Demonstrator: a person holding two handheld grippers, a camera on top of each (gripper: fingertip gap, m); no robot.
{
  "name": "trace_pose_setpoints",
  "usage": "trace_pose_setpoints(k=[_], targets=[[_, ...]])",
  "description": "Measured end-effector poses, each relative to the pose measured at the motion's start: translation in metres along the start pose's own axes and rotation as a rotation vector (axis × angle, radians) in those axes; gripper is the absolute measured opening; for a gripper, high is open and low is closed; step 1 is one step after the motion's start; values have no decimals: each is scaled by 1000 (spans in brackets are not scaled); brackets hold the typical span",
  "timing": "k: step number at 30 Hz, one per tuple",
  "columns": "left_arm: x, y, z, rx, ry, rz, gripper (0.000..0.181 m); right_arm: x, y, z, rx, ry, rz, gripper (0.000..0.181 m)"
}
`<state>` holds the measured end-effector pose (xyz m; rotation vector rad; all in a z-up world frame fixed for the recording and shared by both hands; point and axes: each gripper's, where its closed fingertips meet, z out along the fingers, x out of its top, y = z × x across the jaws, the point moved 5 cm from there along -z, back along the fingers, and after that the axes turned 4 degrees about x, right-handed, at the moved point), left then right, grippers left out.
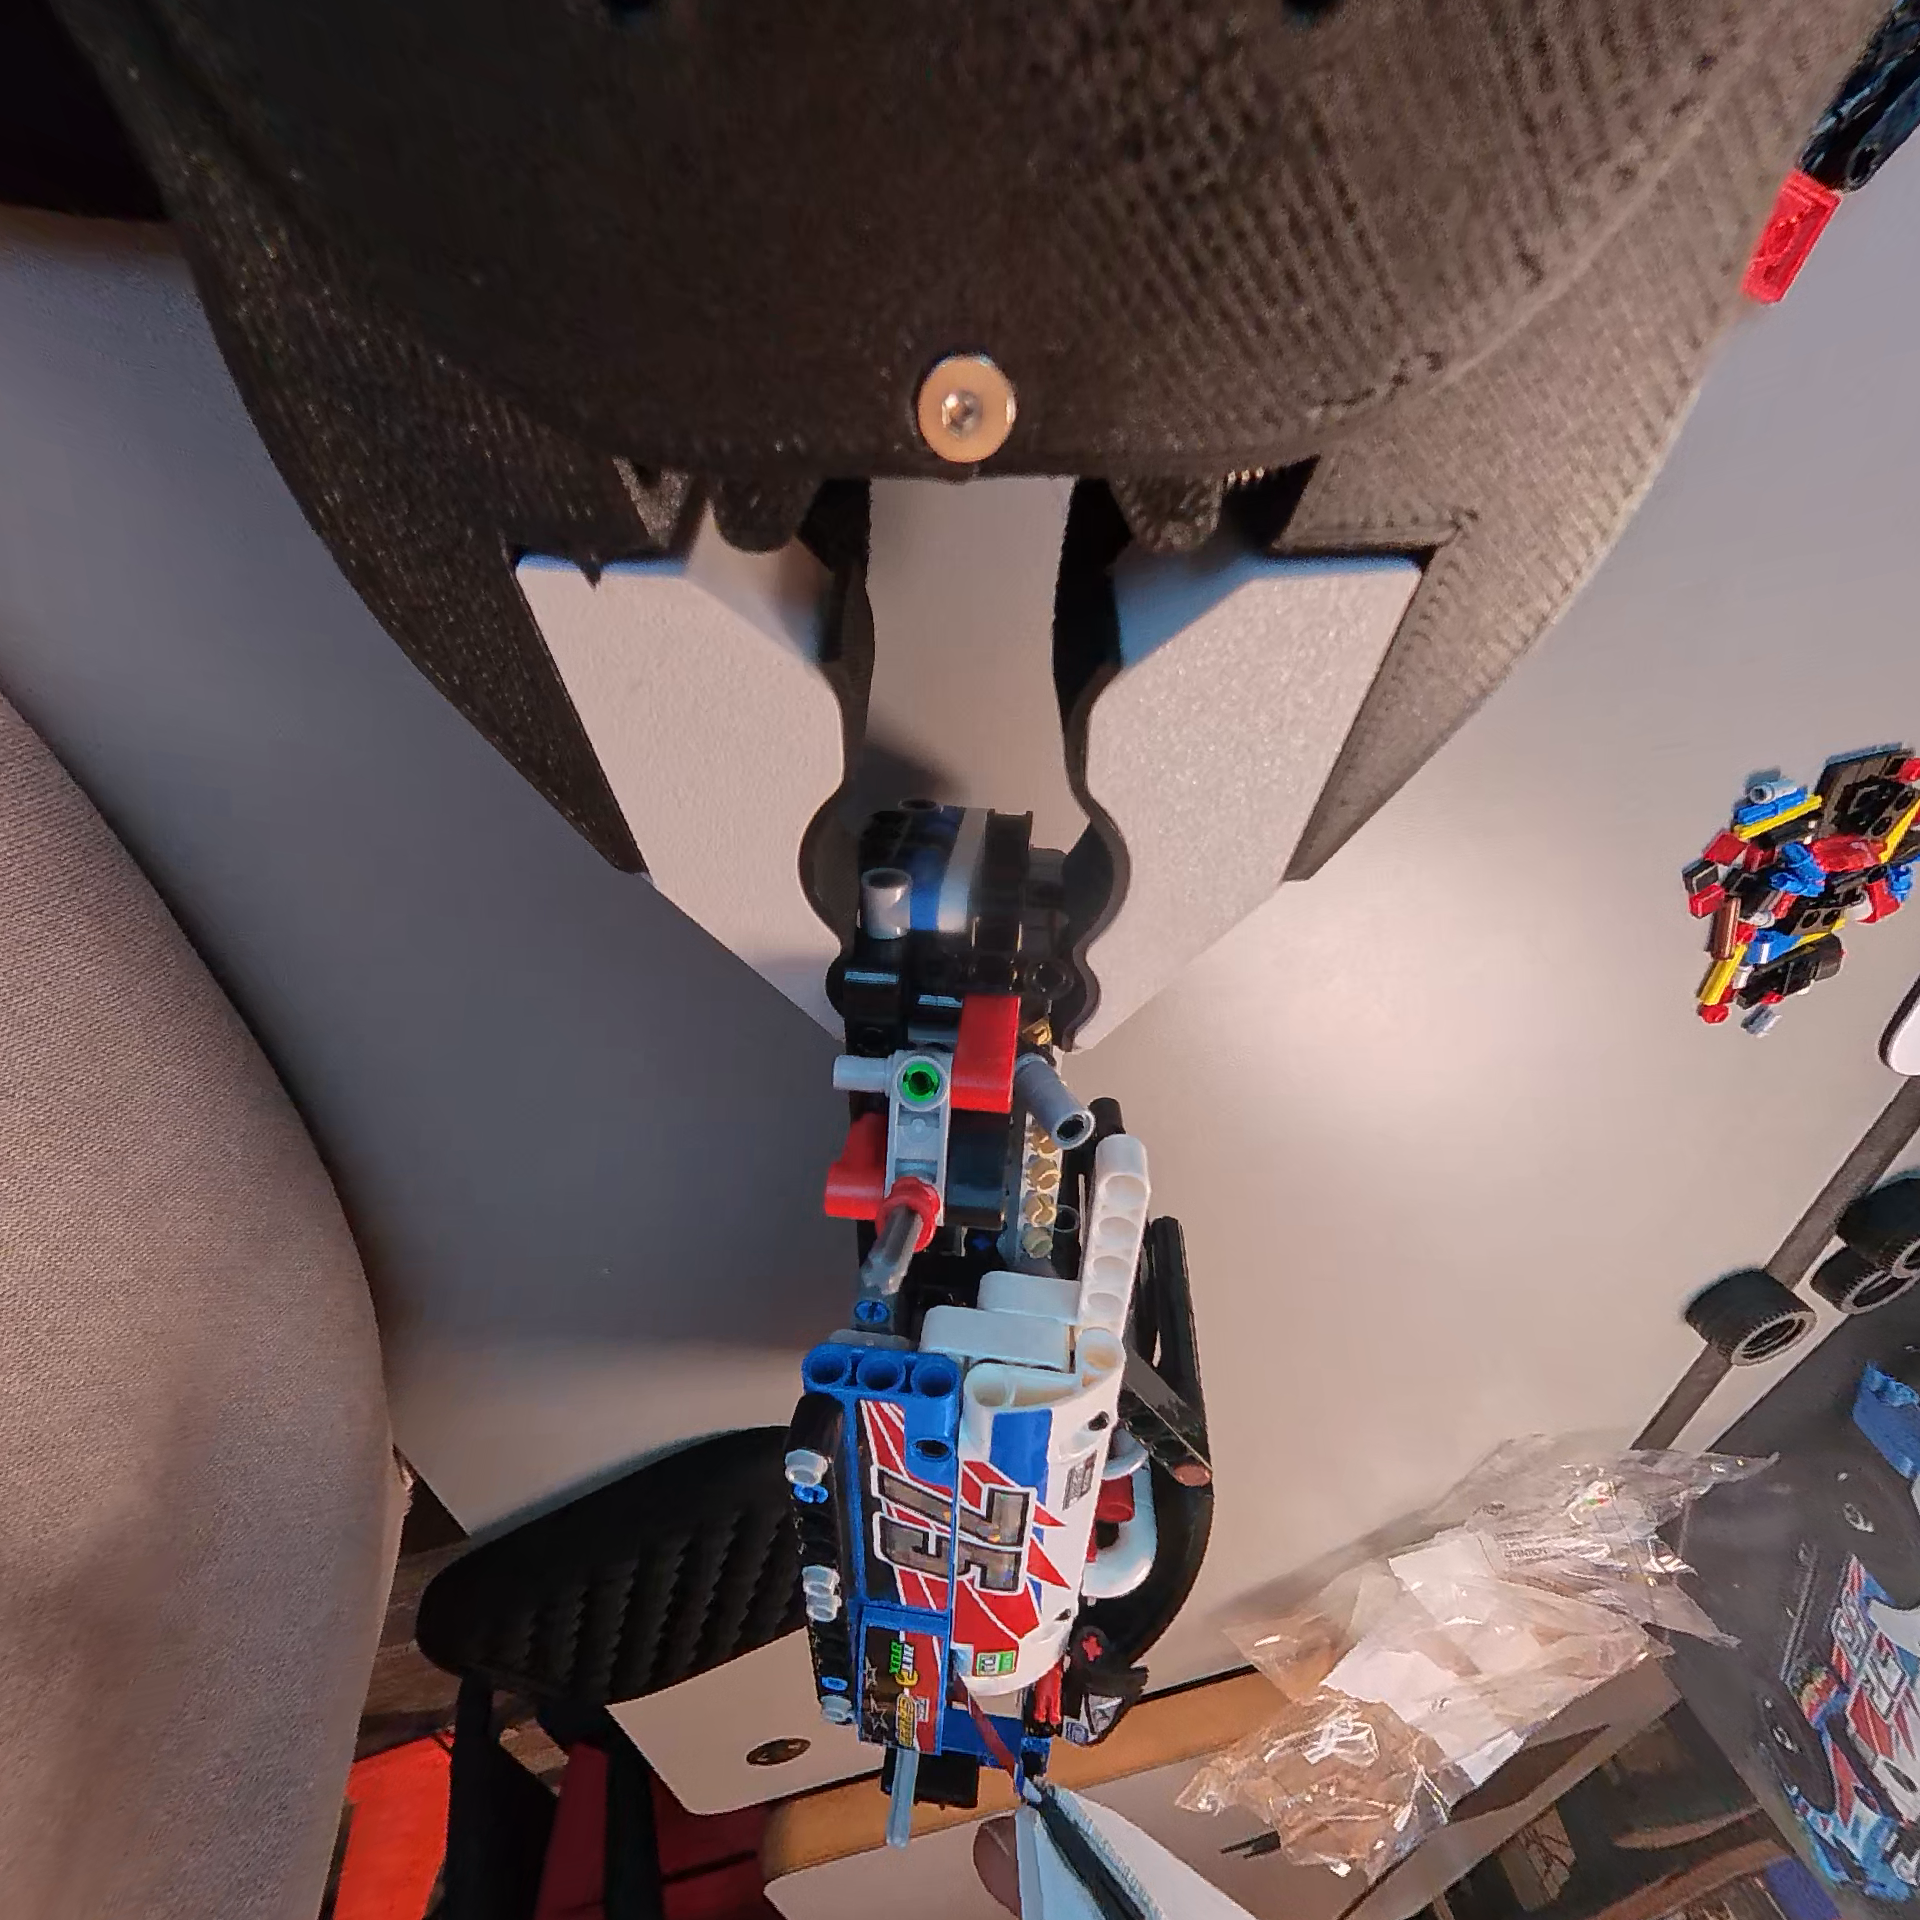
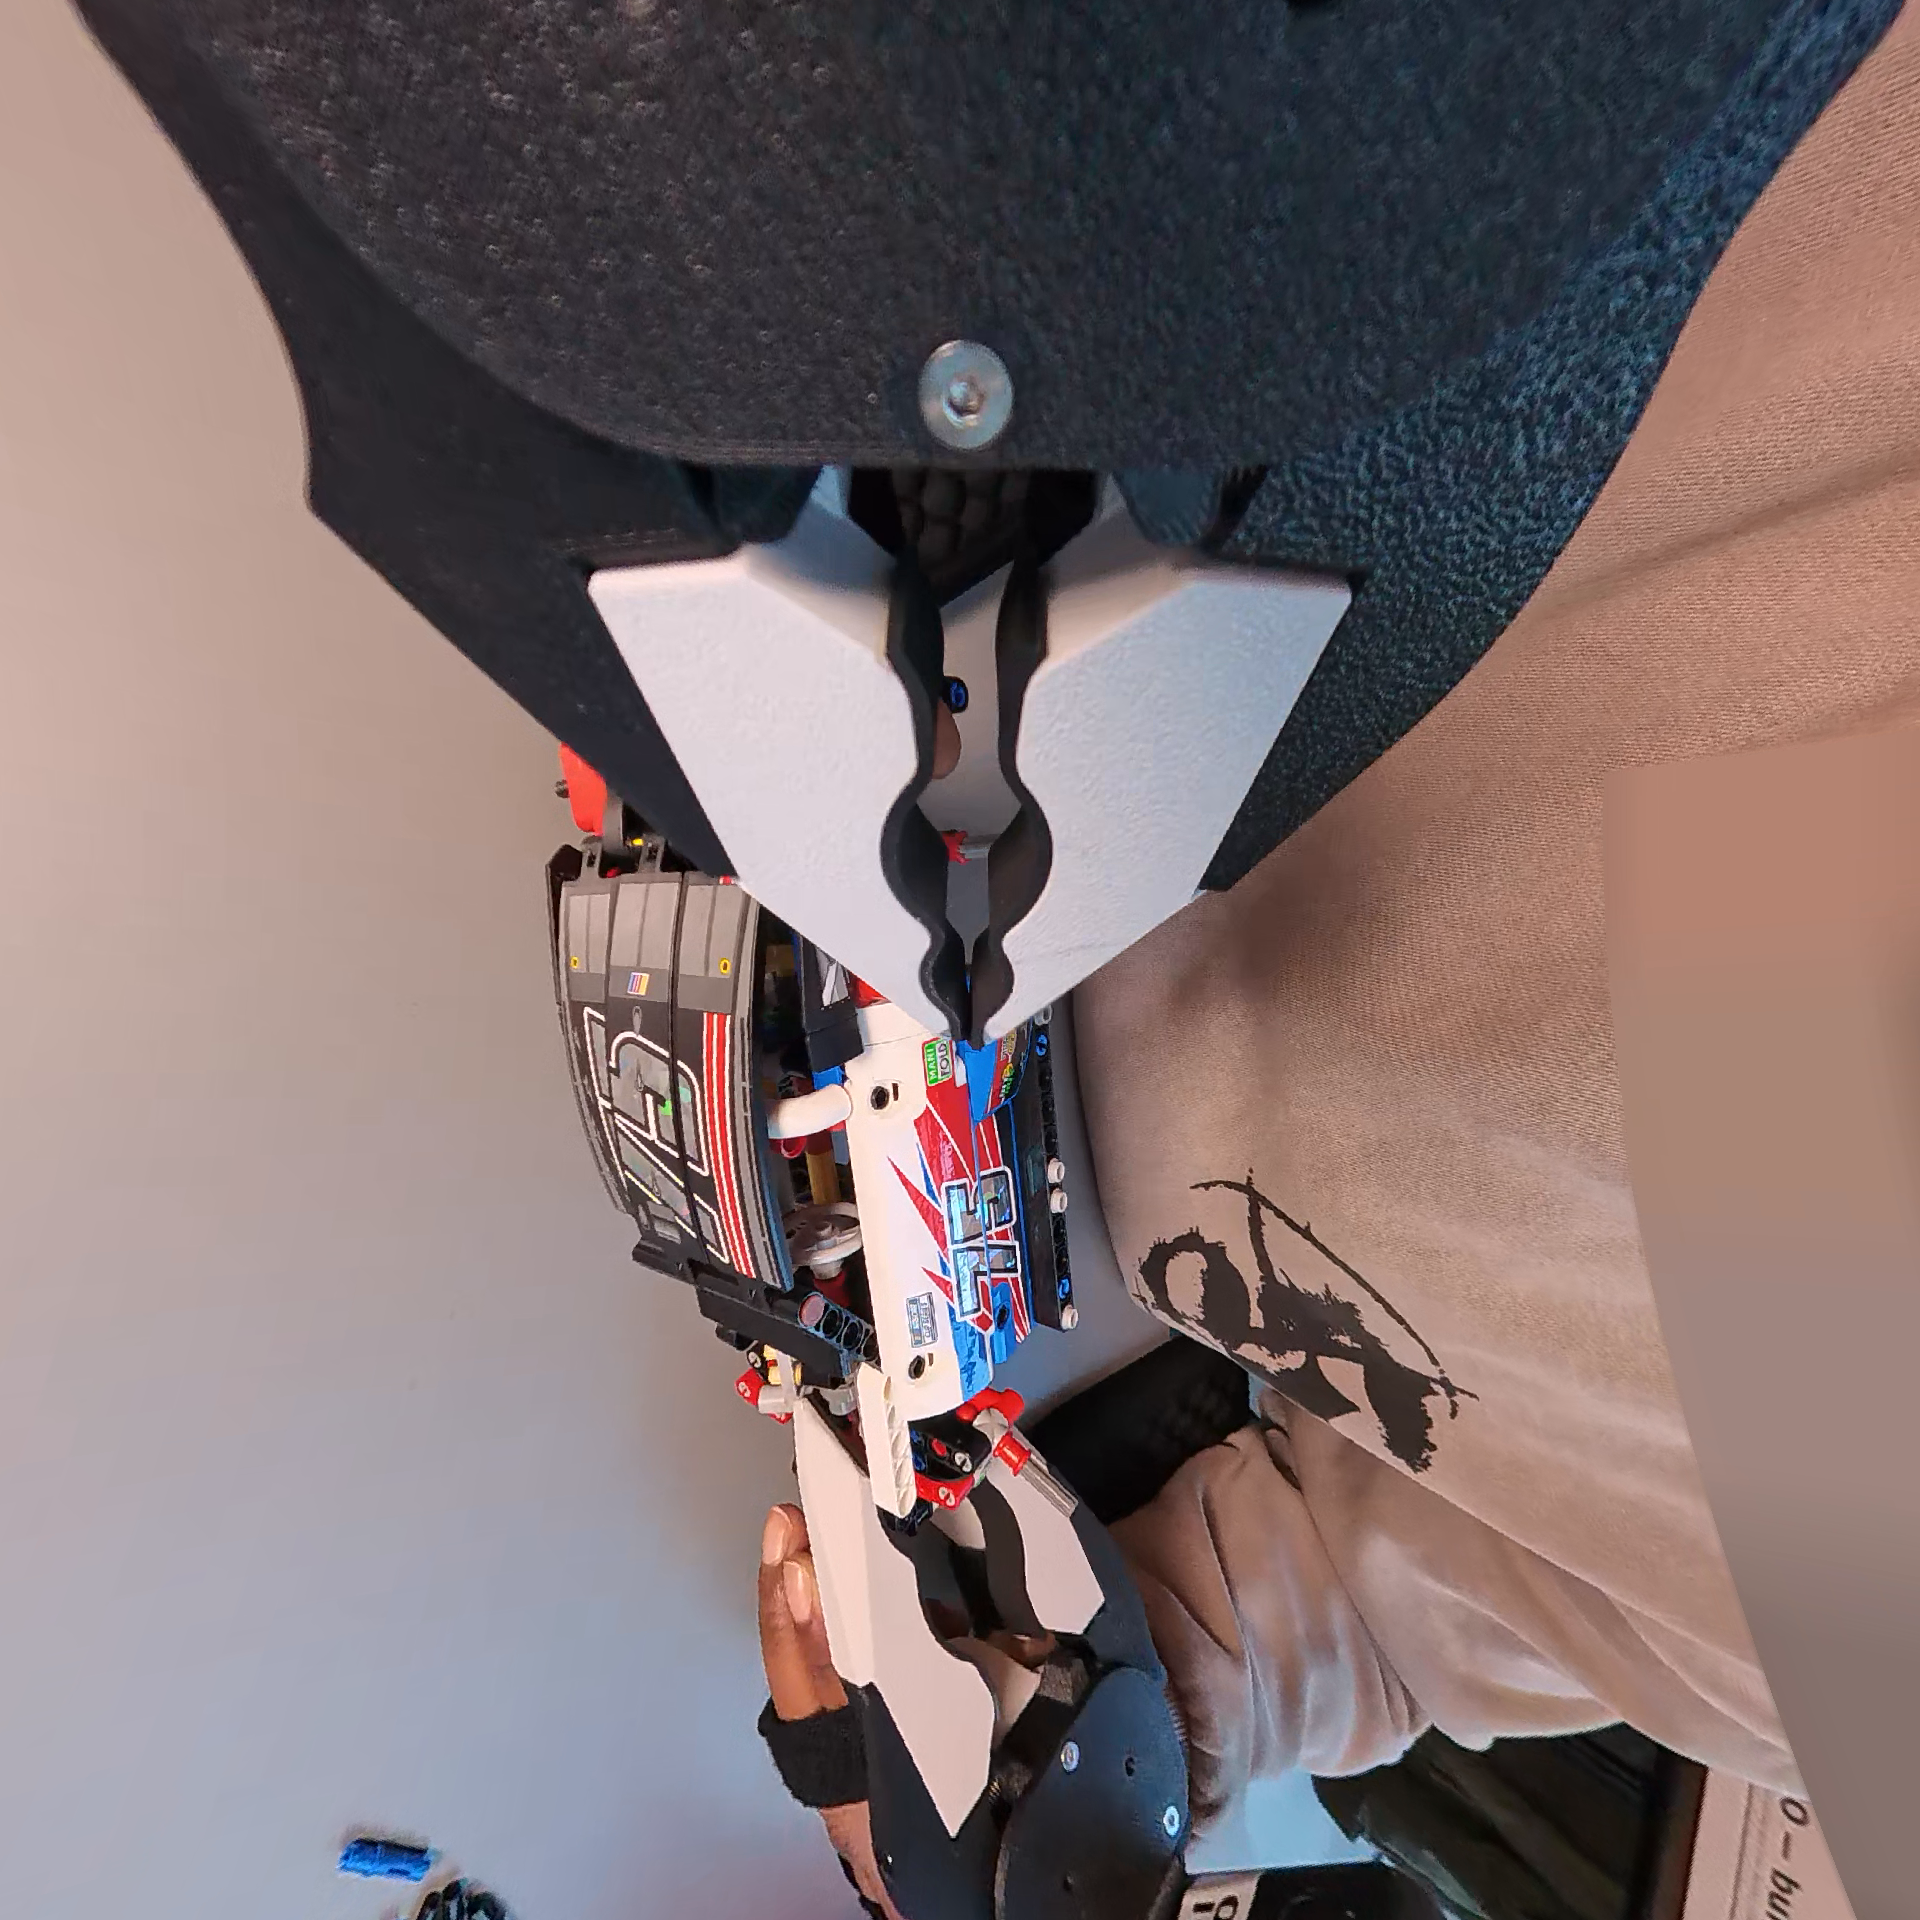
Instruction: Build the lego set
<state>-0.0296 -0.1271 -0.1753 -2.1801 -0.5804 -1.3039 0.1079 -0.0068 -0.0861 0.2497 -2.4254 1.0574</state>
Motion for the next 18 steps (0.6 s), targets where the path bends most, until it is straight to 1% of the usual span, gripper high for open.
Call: trace_pose_setpoints(k=[18], targets=[[0, 0, 0, 0, 0, 4, 33, 2, 4, 1, -50, -56, -19, 0]])
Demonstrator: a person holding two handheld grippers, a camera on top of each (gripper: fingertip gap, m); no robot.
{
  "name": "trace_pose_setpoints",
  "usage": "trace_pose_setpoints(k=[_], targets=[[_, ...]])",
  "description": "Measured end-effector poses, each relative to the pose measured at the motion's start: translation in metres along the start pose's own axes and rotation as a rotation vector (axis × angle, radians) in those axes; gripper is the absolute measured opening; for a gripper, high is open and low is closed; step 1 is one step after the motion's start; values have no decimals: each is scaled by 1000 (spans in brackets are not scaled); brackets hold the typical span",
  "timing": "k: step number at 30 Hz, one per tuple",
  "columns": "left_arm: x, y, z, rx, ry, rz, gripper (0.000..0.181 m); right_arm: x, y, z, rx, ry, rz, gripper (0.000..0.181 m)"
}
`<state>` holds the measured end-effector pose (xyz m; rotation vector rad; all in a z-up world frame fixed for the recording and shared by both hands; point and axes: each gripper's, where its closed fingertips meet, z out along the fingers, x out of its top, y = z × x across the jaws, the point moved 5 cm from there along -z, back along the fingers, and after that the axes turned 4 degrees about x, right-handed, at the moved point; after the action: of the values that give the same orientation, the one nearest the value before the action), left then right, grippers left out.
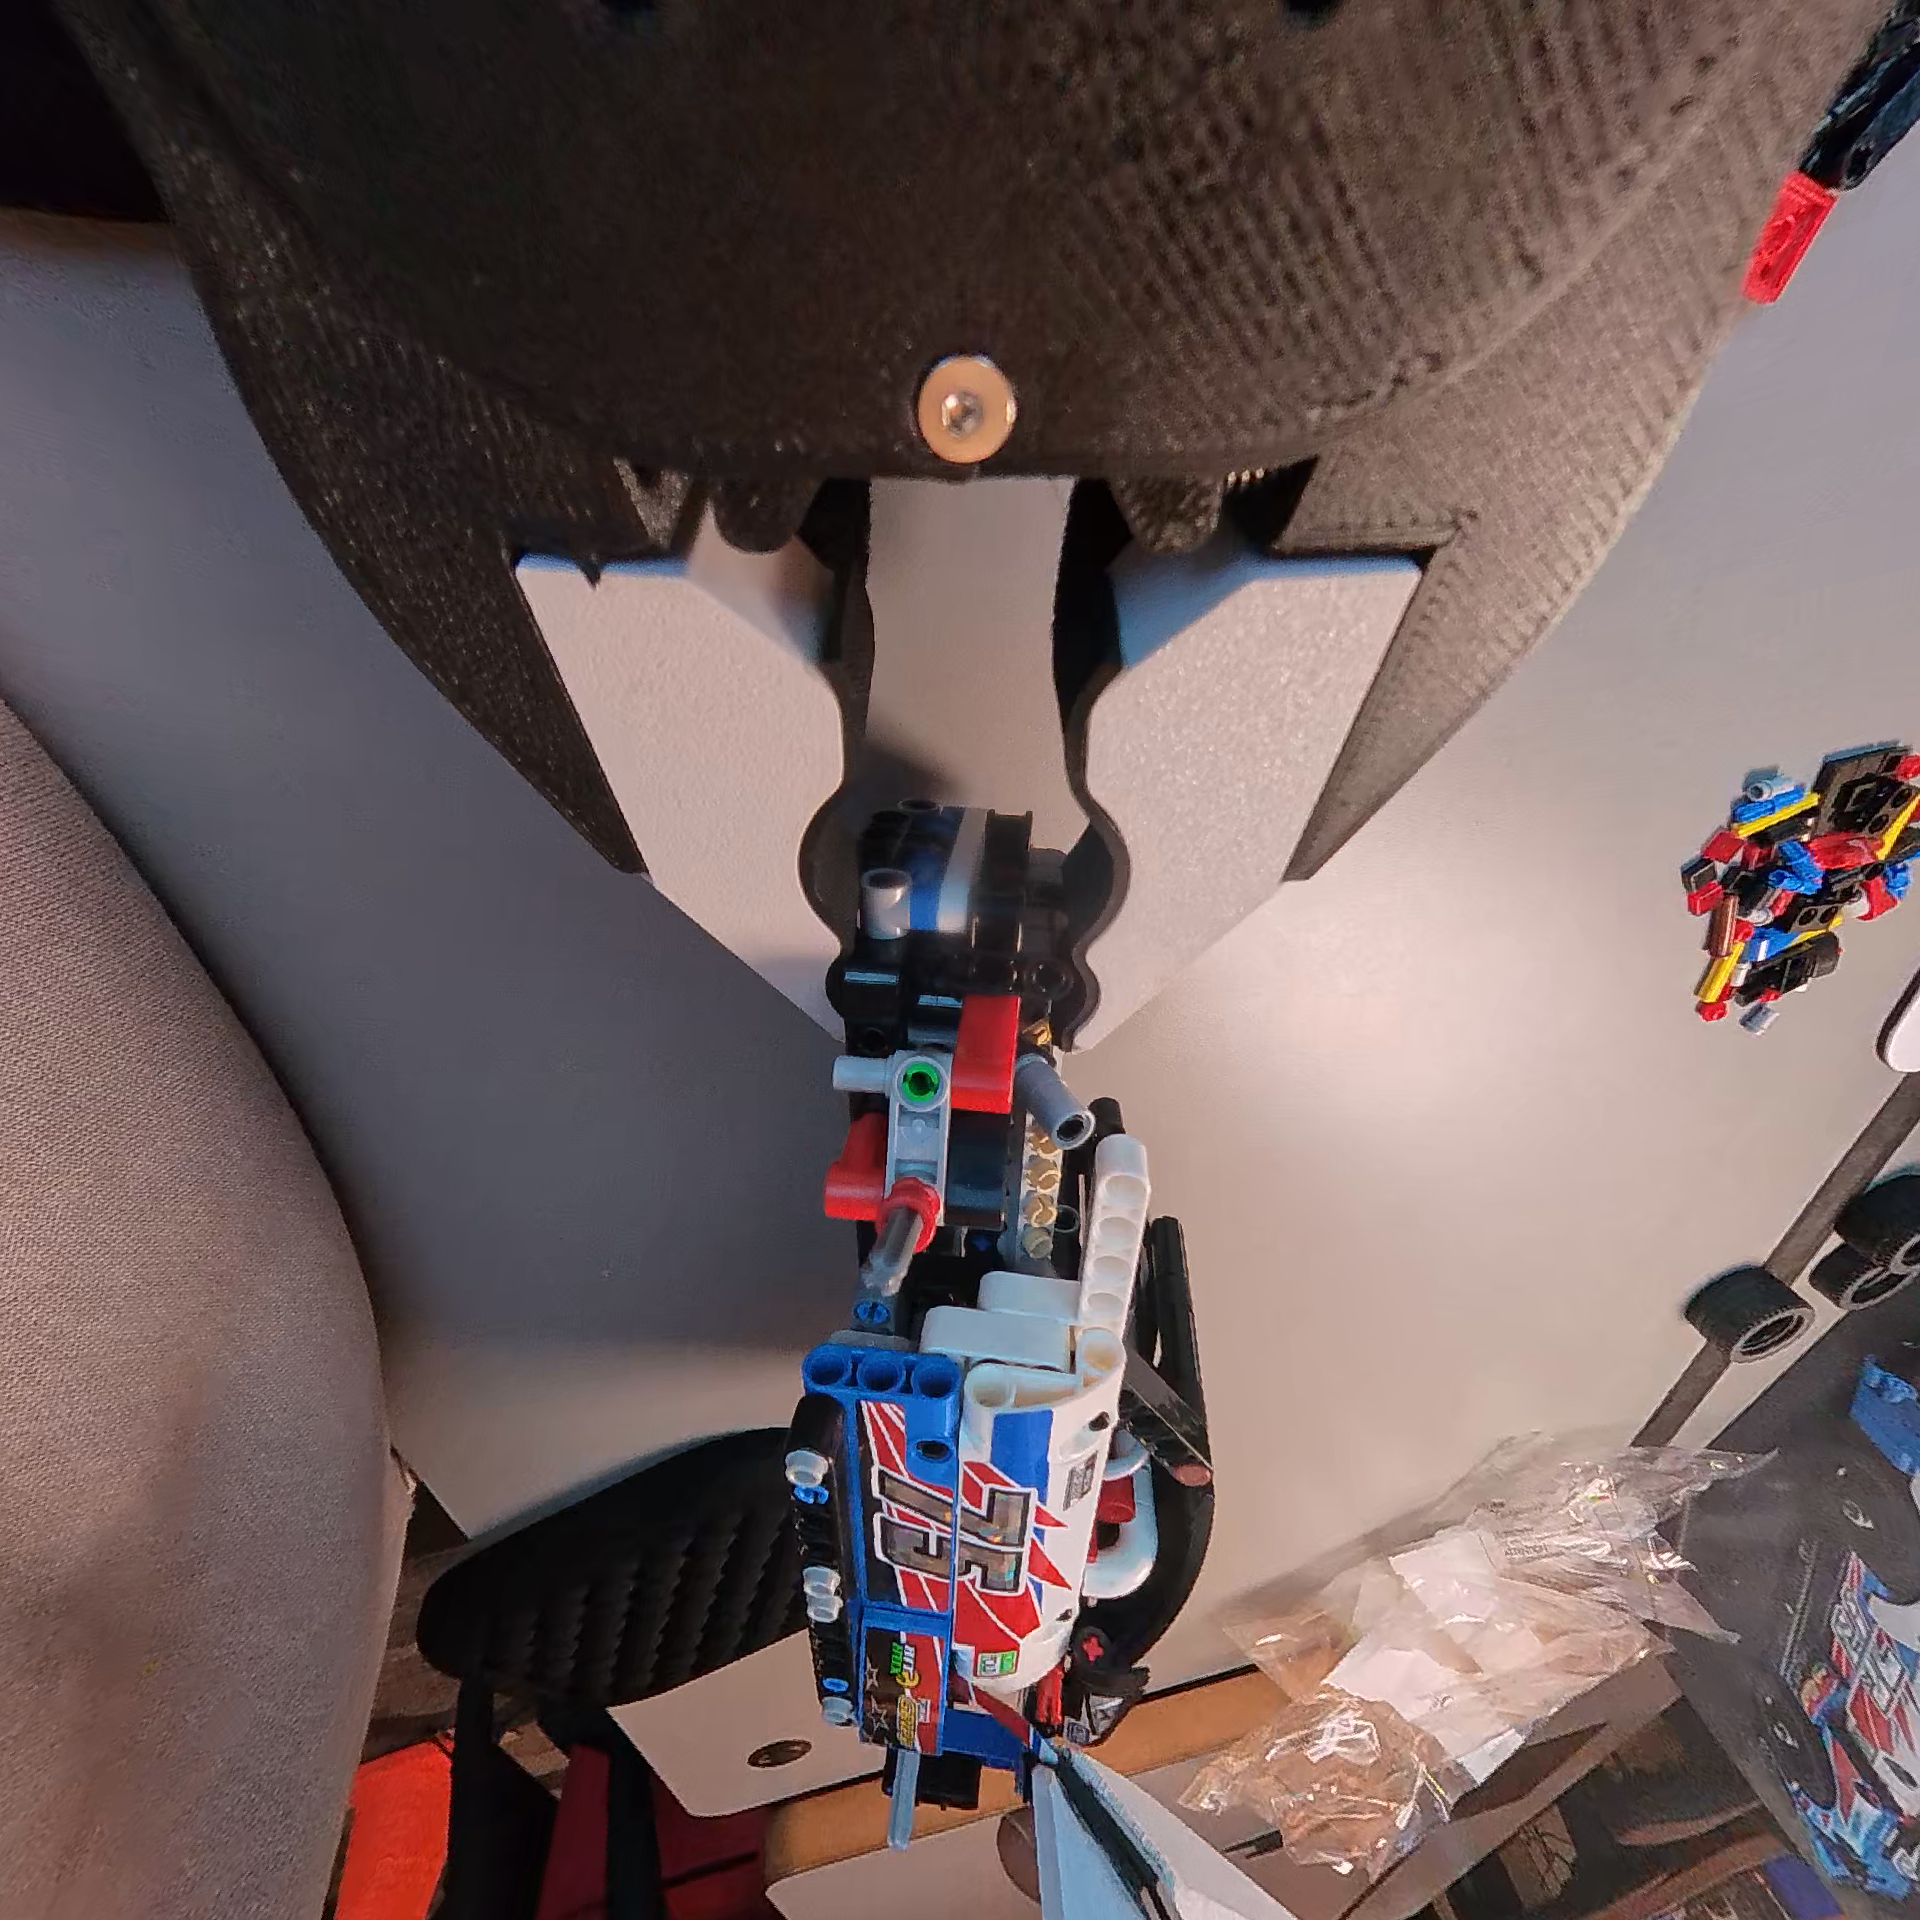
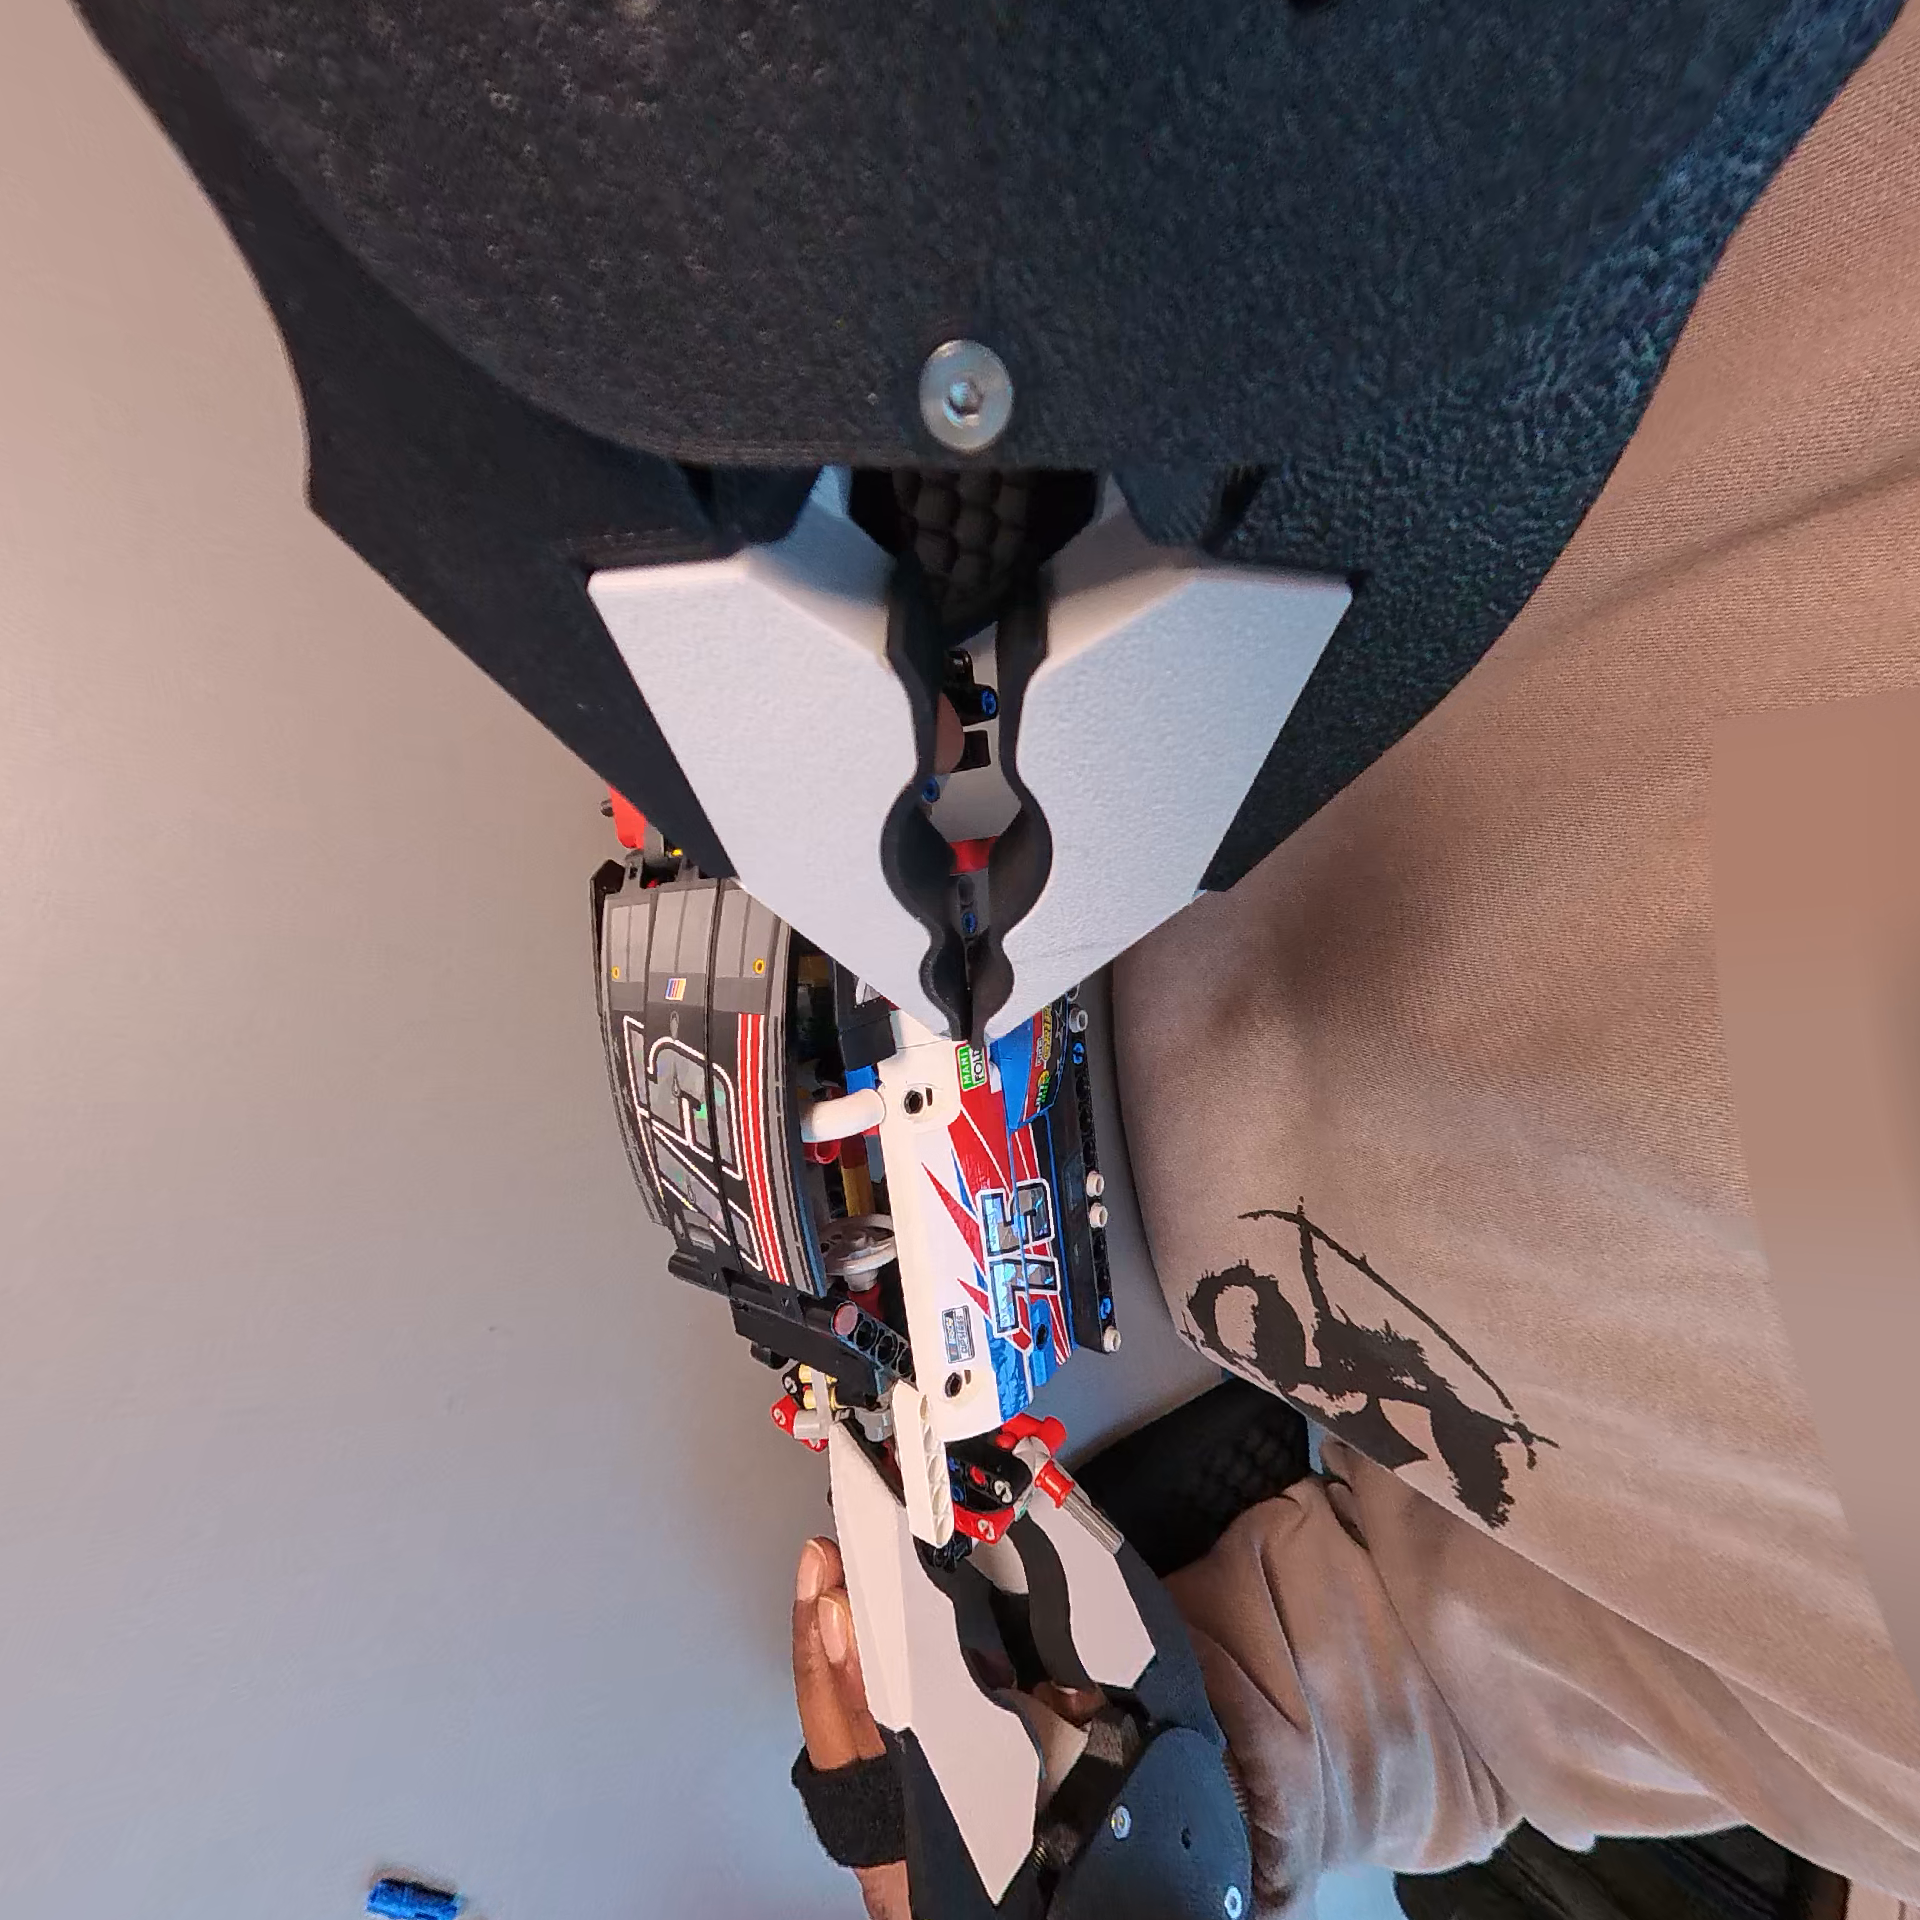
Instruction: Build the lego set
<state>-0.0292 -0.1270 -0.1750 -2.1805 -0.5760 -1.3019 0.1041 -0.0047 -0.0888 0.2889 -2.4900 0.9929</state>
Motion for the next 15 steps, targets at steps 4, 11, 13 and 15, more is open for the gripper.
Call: trace_pose_setpoints(k=[4, 11, 13, 15], targets=[[0, 0, 0, 0, -1, 1, 33, 1, 0, 1, -4, -8, -3, 0], [0, 0, 0, 0, -1, 2, 33, 1, 0, 1, -11, -12, -4, 0], [0, 0, 0, 0, -1, 2, 33, 1, 1, 1, -13, -13, -3, 0], [1, 0, 0, 0, -1, 3, 33, 1, 1, 1, -15, -13, 1, 0]])
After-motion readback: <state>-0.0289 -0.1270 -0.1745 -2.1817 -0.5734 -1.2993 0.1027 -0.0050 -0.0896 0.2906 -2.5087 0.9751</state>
